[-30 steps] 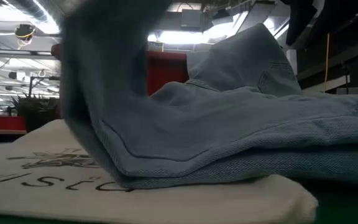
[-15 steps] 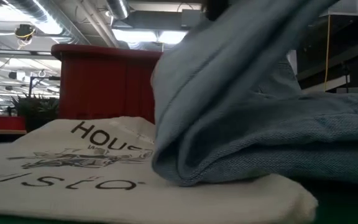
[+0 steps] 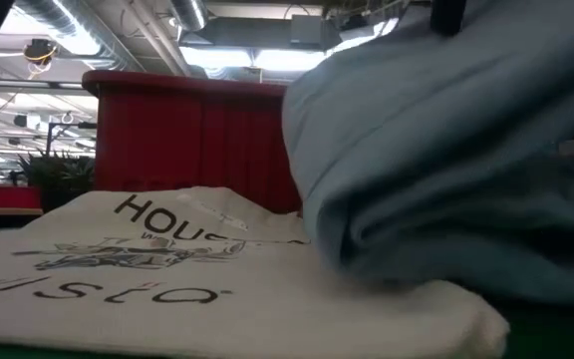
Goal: Fold Laundry from Bin
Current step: Fold the light blue jeans
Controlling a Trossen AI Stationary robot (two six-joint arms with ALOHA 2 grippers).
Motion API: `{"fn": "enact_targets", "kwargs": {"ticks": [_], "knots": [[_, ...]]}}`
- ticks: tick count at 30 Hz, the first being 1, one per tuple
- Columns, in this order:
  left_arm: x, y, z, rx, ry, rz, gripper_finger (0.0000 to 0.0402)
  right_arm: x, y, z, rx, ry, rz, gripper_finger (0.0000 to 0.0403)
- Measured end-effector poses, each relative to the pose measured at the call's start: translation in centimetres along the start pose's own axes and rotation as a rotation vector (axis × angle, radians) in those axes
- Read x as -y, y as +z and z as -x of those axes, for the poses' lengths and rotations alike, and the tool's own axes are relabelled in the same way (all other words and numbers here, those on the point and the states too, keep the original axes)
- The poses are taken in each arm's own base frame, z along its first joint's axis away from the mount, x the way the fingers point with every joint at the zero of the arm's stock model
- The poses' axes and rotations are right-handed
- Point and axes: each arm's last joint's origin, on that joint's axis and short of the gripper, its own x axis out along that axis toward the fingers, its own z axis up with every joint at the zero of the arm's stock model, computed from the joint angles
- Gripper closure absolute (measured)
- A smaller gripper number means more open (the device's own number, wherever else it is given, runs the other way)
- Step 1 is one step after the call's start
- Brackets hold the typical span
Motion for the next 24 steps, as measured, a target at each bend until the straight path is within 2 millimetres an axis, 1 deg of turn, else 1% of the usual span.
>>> {"fn": "enact_targets", "kwargs": {"ticks": [3, 8, 11, 18, 21, 24], "knots": [[-0.9, -0.3, -0.3, -0.005, 0.031, 0.051, 0.0398, 0.0, 0.1, 0.0, 0.007, 0.003, -0.005, 0.0249], [-2.3, 0.6, -0.2, 0.004, 0.065, 0.110, 0.0396, 0.0, 0.5, 0.0, 0.044, 0.000, -0.028, 0.0249], [-3.0, 0.2, -0.6, -0.003, 0.080, 0.137, 0.0395, 0.0, 0.6, 0.0, 0.052, -0.001, -0.032, 0.0249], [-4.7, -2.1, -1.8, -0.038, 0.074, 0.263, 0.0394, 0.0, 0.7, 0.0, 0.059, 0.007, -0.035, 0.0249], [-5.6, -2.5, -2.3, -0.043, 0.054, 0.316, 0.0394, 0.0, 0.7, 0.0, 0.063, 0.006, -0.037, 0.0249], [-6.1, -2.2, -2.3, -0.052, 0.048, 0.349, 0.0394, 0.0, 0.7, 0.0, 0.063, 0.006, -0.037, 0.0249]]}}
